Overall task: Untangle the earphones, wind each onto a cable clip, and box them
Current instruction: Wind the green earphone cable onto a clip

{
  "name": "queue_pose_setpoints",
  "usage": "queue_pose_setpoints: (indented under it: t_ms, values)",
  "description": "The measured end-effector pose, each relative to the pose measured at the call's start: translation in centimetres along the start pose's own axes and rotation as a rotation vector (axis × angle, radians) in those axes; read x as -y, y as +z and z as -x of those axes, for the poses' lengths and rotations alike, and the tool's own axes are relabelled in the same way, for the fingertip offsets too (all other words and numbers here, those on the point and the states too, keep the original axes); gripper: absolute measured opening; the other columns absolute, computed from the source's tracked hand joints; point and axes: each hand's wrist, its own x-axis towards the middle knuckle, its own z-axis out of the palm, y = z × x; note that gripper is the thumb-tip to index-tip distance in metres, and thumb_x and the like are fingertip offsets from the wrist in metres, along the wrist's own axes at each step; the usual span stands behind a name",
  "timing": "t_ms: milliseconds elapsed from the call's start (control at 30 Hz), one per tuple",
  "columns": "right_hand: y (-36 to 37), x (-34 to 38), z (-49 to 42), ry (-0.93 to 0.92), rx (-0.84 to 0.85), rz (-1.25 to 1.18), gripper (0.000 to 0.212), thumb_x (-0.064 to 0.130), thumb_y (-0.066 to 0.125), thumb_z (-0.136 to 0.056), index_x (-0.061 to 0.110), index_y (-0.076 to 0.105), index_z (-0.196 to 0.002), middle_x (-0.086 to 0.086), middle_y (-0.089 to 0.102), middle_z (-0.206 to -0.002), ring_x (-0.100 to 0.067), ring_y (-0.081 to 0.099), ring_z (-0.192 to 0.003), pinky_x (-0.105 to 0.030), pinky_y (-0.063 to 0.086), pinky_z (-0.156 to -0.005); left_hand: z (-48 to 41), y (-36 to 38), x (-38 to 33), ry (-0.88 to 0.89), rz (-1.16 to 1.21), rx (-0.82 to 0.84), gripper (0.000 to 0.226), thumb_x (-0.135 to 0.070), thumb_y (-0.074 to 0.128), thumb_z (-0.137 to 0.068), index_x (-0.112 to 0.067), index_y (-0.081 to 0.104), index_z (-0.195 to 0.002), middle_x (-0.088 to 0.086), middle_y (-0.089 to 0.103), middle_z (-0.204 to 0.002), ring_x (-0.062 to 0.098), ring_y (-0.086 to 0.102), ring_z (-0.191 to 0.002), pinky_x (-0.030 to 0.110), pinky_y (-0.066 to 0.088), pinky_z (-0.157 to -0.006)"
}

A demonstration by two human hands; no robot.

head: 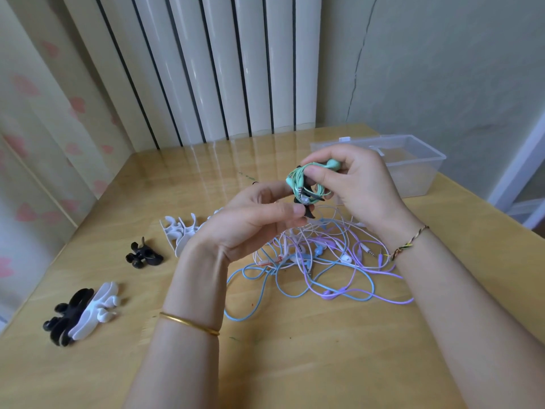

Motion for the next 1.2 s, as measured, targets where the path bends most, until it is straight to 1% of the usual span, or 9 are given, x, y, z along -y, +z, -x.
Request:
queue_pose_setpoints:
  t_ms: [167, 300, 467, 600, 733, 900, 967, 1067, 1200]
  values:
    - [0.4, 0.3, 0.4, -0.101, -0.054, -0.033, 0.014, 0.013, 0.068, -0.083, 0.027, 0.069, -0.084, 0.012, 0.065, -0.072, -0.002, 0.056, -0.060, -0.015, 0.043, -0.056, -0.1, -0.3, 0.0, -0.013, 0.043, -0.078, 0.008, -0.005, 0.065, -0.079, -0.003, 0.071, -0.083, 0.005, 0.070, -0.083, 0.009, 0.066, -0.077, 0.014, 0.053, -0.070]
    - [1.0, 0.4, 0.6, -0.138, -0.109, -0.053, 0.017, 0.014, 0.067, -0.082, 0.031, 0.067, -0.085, 0.016, 0.066, -0.079, -0.002, 0.058, -0.070, -0.019, 0.047, -0.063, -0.1, -0.4, -0.1, 0.004, 0.167, -0.039, 0.016, 0.006, 0.060, -0.080, 0.007, 0.062, -0.095, 0.007, 0.070, -0.083, 0.011, 0.067, -0.075, 0.015, 0.053, -0.069]
    - [1.5, 0.4, 0.7, 0.032, -0.048, -0.113, 0.018, 0.006, 0.065, -0.086, 0.023, 0.067, -0.081, -0.001, 0.066, -0.070, -0.014, 0.061, -0.069, -0.019, 0.045, -0.050, -0.4, -0.3, 0.2, 0.022, 0.132, -0.043, 0.040, 0.011, 0.049, -0.069, 0.001, 0.060, -0.106, 0.007, 0.061, -0.089, 0.014, 0.056, -0.074, 0.019, 0.049, -0.069]
    - [1.4, 0.4, 0.8, 0.105, -0.023, -0.184, 0.017, 0.005, 0.064, -0.087, 0.020, 0.068, -0.081, 0.000, 0.064, -0.065, -0.008, 0.059, -0.063, -0.017, 0.042, -0.049, -0.6, -0.1, 0.6, 0.033, 0.022, -0.088, 0.028, 0.007, 0.051, -0.074, -0.003, 0.061, -0.098, -0.001, 0.062, -0.073, 0.009, 0.055, -0.062, 0.016, 0.044, -0.058]
    - [1.5, 0.6, 1.1, 0.006, -0.013, -0.135, 0.012, 0.005, 0.065, -0.086, 0.016, 0.069, -0.087, 0.003, 0.065, -0.069, -0.002, 0.061, -0.064, -0.014, 0.045, -0.056, -0.4, 0.0, 0.4, 0.002, -0.032, -0.152, 0.024, 0.012, 0.049, -0.088, -0.005, 0.062, -0.099, 0.000, 0.067, -0.075, 0.013, 0.065, -0.066, 0.018, 0.052, -0.060]
    - [1.6, 1.2, 1.7, -0.123, 0.057, -0.164, 0.019, 0.003, 0.066, -0.084, 0.022, 0.067, -0.086, 0.000, 0.067, -0.079, -0.006, 0.062, -0.068, -0.023, 0.053, -0.060, -0.1, 0.3, -0.1, -0.141, 0.281, -0.126, 0.019, 0.004, 0.049, -0.081, 0.002, 0.062, -0.095, 0.012, 0.068, -0.079, 0.016, 0.069, -0.068, 0.014, 0.050, -0.050]
    - [1.6, 1.7, 1.6, -0.127, 0.071, -0.234, 0.018, 0.004, 0.066, -0.082, 0.022, 0.067, -0.086, -0.003, 0.066, -0.080, -0.010, 0.062, -0.067, -0.024, 0.054, -0.058, -0.4, 0.5, 0.2, -0.154, 0.338, -0.217, 0.015, 0.005, 0.052, -0.080, 0.001, 0.064, -0.087, 0.012, 0.069, -0.077, 0.016, 0.069, -0.064, 0.014, 0.051, -0.048]
    - [1.6, 2.1, 1.1, -0.159, 0.068, -0.209, 0.015, 0.011, 0.067, -0.080, 0.025, 0.067, -0.085, 0.006, 0.066, -0.077, -0.010, 0.062, -0.070, -0.023, 0.051, -0.063, -0.7, 0.5, 0.7, -0.105, 0.179, -0.404, 0.019, 0.004, 0.048, -0.093, -0.002, 0.063, -0.082, 0.010, 0.069, -0.072, 0.012, 0.069, -0.060, 0.015, 0.052, -0.049]
    - [1.8, 1.7, 0.8, -0.124, 0.122, -0.156, 0.012, 0.010, 0.067, -0.081, 0.020, 0.069, -0.087, -0.004, 0.068, -0.080, -0.012, 0.061, -0.073, -0.031, 0.052, -0.069, -0.5, 0.6, 0.2, -0.082, 0.007, -0.414, 0.018, 0.001, 0.051, -0.093, -0.005, 0.063, -0.082, 0.005, 0.070, -0.064, 0.014, 0.069, -0.057, 0.016, 0.052, -0.047]
